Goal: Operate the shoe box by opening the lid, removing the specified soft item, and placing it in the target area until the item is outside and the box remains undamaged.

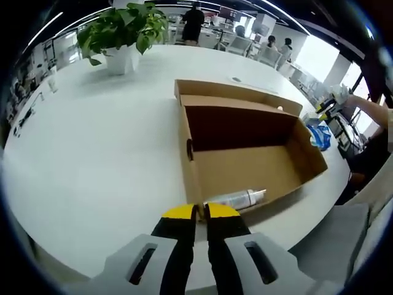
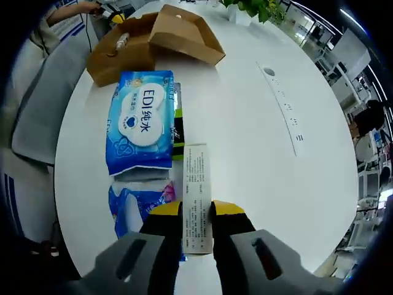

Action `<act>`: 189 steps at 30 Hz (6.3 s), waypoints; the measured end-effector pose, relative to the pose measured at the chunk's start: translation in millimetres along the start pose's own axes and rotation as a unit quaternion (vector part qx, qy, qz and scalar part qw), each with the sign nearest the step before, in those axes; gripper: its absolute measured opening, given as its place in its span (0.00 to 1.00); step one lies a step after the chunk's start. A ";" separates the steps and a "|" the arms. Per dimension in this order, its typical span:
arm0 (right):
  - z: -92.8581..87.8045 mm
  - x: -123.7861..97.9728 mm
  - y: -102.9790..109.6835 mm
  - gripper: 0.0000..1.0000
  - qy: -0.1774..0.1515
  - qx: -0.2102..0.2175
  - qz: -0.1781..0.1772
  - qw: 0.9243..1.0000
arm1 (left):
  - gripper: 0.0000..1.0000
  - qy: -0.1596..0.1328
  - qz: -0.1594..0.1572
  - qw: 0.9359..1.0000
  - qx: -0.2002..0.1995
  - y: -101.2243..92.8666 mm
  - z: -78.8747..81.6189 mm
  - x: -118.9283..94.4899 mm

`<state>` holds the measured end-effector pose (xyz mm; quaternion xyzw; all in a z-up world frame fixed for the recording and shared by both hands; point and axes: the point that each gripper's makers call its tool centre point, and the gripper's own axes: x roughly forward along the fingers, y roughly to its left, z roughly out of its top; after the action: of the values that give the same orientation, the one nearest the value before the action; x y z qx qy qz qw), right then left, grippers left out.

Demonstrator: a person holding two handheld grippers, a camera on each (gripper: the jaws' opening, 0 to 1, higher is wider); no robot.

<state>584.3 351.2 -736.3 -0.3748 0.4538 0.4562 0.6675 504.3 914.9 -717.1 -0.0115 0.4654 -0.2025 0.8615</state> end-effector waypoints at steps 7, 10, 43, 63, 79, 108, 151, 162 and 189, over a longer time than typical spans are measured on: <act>-20.1 2.9 -4.8 0.15 0.028 -0.019 -0.006 0.999 | 0.03 0.005 0.003 1.000 0.006 -0.1 0.0 0.4; -24.1 4.0 -7.7 0.15 0.036 -0.030 -0.009 0.999 | 0.03 0.006 0.003 1.000 0.009 0.0 -0.1 0.4; -25.0 -19.6 -23.4 0.31 0.045 -0.020 -0.096 0.994 | 0.13 -0.007 -0.003 0.994 0.112 -11.1 20.6 -5.1; 36.5 -79.2 52.6 0.55 -0.133 0.171 -0.139 0.966 | 0.26 0.101 -0.126 0.922 0.353 -58.6 30.9 24.8; 94.7 -114.9 118.8 0.74 -0.250 0.261 -0.147 0.921 | 0.43 0.215 -0.214 0.849 0.432 -67.2 12.5 52.7; 84.5 -107.2 175.5 0.84 -0.273 0.355 -0.139 0.883 | 0.45 0.306 -0.294 0.721 0.548 -74.3 -23.7 84.1; 128.8 -110.6 191.1 0.72 -0.313 0.293 -0.133 0.893 | 0.17 0.200 -0.218 0.763 0.575 -100.2 8.0 58.3; 154.7 -109.4 197.8 0.65 -0.331 0.254 -0.124 0.900 | 0.17 0.164 -0.237 0.763 0.578 -125.3 17.8 36.9; 211.1 -88.8 224.6 0.44 -0.344 0.152 -0.062 0.924 | 0.17 0.099 -0.313 0.731 0.598 -215.6 17.9 -0.2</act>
<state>411.5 588.4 -606.6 -0.1160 0.2359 0.4406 0.8584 445.7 714.1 -661.8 0.3817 0.3011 -0.6970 0.5271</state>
